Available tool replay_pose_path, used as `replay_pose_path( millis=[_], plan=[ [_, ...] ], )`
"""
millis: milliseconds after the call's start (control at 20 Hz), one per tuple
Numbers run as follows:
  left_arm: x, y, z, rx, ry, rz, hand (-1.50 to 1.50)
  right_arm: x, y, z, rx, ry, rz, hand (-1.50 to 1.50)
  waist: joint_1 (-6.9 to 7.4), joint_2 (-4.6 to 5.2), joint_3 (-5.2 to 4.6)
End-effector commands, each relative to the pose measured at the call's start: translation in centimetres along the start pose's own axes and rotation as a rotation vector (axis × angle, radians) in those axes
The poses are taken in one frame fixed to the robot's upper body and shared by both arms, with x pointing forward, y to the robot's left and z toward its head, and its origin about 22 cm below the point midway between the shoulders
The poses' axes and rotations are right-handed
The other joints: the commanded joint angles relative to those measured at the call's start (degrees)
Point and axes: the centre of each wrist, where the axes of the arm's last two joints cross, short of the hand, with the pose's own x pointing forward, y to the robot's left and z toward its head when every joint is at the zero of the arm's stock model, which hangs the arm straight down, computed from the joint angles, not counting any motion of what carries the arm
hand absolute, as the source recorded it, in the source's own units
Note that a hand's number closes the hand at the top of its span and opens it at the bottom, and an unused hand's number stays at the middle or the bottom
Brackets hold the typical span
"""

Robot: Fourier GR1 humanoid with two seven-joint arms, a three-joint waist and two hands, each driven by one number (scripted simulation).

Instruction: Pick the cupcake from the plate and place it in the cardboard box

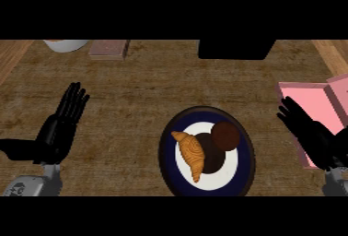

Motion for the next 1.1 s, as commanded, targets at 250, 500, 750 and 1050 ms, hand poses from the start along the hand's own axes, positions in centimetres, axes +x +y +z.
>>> replay_pose_path(
  millis=[250,500,750,1050],
  plan=[
    [1.5,-0.3,-0.6,0.147,0.066,-0.01,0.0,12.3,-5.3,-4.3,-0.043,-0.443,0.075,1.5,1.68,3.2,0.6],
    [2.2,-2.1,-1.4,0.113,0.109,0.022,0.0,7.9,-4.8,-6.0,-0.079,-0.434,0.52,-1.5,1.41,3.51,0.58],
    [2.8,-2.4,-1.7,0.127,0.116,0.015,0.0,11.0,-5.4,-6.8,0.121,-0.551,0.691,-1.5,0.8,3.28,0.48],
    [3.5,-1.5,-1.7,0.12,0.132,0.028,0.0,17.9,-3.9,-5.9,0.384,-0.3,1.063,-1.5,0.11,2.62,0.15]
  ],
)
